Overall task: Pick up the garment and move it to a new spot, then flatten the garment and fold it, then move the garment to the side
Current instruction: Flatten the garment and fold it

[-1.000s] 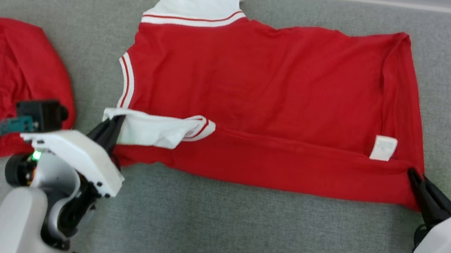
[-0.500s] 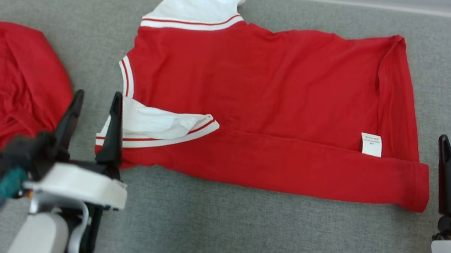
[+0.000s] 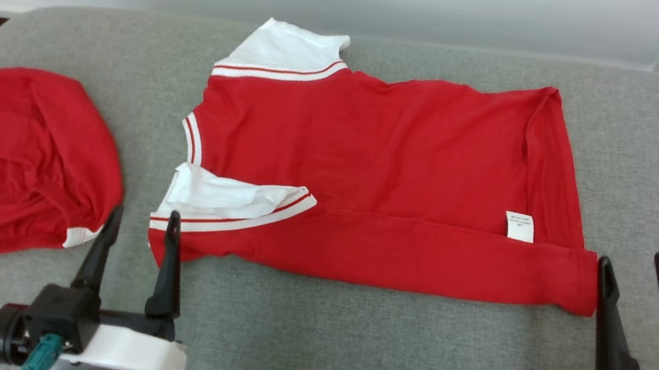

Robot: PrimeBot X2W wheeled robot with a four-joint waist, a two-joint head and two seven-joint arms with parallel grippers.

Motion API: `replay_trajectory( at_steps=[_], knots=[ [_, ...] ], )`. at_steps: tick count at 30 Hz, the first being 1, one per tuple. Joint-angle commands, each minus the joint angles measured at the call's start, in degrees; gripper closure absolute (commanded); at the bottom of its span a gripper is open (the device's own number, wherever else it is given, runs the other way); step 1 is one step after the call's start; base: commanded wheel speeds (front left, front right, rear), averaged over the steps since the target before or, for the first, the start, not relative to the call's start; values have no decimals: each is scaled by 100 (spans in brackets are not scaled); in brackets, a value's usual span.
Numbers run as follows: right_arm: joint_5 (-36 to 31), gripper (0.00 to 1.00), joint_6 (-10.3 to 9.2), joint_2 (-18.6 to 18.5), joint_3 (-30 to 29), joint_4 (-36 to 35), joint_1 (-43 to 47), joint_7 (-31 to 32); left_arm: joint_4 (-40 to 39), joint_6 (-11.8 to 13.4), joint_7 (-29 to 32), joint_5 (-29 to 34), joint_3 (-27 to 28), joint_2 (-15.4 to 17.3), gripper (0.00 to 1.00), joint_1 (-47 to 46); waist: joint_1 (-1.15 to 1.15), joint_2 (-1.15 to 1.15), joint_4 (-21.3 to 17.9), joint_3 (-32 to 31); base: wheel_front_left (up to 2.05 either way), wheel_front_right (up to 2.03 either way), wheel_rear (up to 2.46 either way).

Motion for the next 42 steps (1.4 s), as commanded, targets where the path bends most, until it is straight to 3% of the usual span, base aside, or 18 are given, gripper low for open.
replay_trajectory(
  at_steps=[1, 15, 23, 31, 37, 38, 39, 40, 41, 42],
  knots=[
    [72, 0, -16, 27, 4, -11, 86, 38, 31, 23, 25, -22, 10, 21, 0, 93, 0, 0, -20, -54, 0, 0, 0],
    [214, 0, -16, 109, -86, 156, 162, 37, 262, -75, 179, -185, -18, 146, 0, 29, 0, 0, -31, -144, 0, 0, 0],
    [370, 0, -16, -132, -146, 1137, -97, 215, 1121, -522, 802, -757, -45, 116, 0, -440, 0, 0, 53, 101, 0, 0, 0],
    [699, 0, -16, -392, 340, 2265, -796, 309, 2130, -992, 1604, -1307, -87, 177, 0, -958, 0, 0, 96, 325, 0, 0, 0],
    [1060, 0, -16, -596, 836, 2737, -1006, 546, 2470, -1366, 2180, -1681, -252, 144, 0, -1086, 0, 0, 114, 388, 0, 0, 0],
    [1138, 47, -16, -623, 932, 2755, -1022, 622, 2452, -1417, 2299, -1596, -323, 199, 0, -1098, 0, 0, 111, 392, 0, 0, 0],
    [1207, 72, -15, -661, 1018, 2738, -1041, 654, 2430, -1425, 2382, -1464, -396, 304, 20, -1108, 0, 0, 106, 390, 0, 0, 0],
    [1265, 100, -14, -716, 1099, 2718, -1054, 696, 2397, -1449, 2428, -1484, -442, 312, 84, -1082, 0, 0, 105, 387, 0, 0, 0],
    [1336, 100, -14, -763, 1149, 2689, -1072, 726, 2324, -1468, 2459, -1539, -453, 302, 100, -1064, 0, 0, 105, 384, 0, 0, 0],
    [1377, 100, -15, -817, 1168, 2635, -1102, 719, 2229, -1461, 2467, -1488, -468, 352, 100, -1070, 0, 0, 104, 378, 0, 0, 0]
  ],
)
